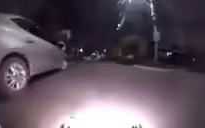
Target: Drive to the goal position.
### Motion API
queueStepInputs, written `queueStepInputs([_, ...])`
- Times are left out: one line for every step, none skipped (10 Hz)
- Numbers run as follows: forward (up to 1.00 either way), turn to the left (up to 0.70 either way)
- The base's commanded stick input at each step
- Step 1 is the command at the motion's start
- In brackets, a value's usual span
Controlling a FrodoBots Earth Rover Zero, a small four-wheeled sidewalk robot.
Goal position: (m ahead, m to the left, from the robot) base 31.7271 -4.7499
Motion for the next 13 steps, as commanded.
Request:
queueStepInputs([0.85,0.00])
queueStepInputs([0.85,0.00])
queueStepInputs([0.85,0.00])
queueStepInputs([0.85,0.00])
queueStepInputs([0.85,0.00])
queueStepInputs([0.85,0.00])
queueStepInputs([0.85,0.00])
queueStepInputs([0.85,0.14])
queueStepInputs([0.85,0.34])
queueStepInputs([0.85,0.28])
queueStepInputs([0.85,0.00])
queueStepInputs([0.85,0.00])
queueStepInputs([0.85,0.00])
